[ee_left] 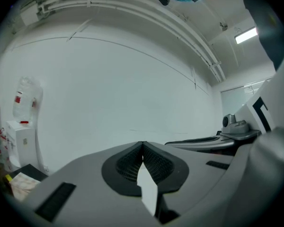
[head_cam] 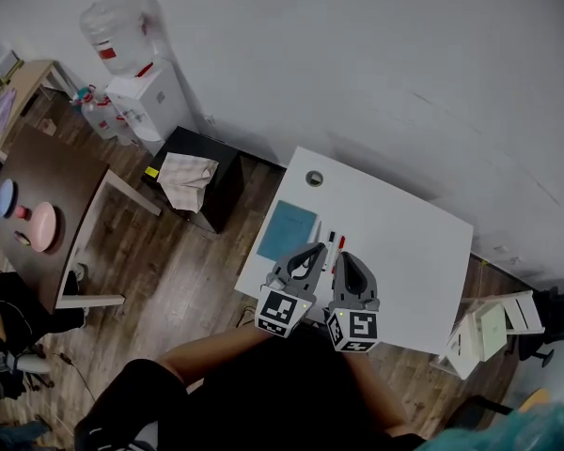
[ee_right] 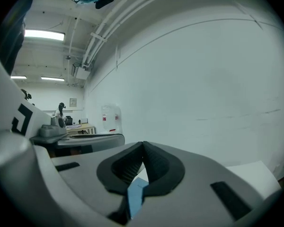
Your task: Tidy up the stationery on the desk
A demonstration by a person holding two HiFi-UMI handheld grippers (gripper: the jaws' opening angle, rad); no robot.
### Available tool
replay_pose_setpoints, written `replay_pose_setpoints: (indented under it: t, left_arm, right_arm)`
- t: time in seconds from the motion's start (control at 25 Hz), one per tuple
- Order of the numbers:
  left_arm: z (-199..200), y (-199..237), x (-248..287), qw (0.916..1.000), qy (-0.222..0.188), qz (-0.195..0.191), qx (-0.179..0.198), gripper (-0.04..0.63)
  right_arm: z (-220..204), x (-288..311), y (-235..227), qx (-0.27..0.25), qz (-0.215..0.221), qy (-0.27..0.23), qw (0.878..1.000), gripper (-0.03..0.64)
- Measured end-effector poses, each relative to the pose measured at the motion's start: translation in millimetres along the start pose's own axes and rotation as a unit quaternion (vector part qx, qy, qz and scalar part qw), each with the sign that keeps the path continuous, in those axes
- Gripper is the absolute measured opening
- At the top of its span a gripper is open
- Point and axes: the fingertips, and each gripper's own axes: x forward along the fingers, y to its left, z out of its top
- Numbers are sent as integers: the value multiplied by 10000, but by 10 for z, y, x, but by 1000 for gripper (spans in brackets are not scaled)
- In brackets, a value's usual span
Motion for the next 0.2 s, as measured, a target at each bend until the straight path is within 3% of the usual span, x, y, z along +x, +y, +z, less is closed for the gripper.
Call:
replay_pose_setpoints:
  t: [0.2]
  left_arm:
    - [-72, 89, -31, 9999, 69, 83, -108, 14]
  right_arm:
    - [-31, 11, 3, 127, -46, -22, 9999, 32]
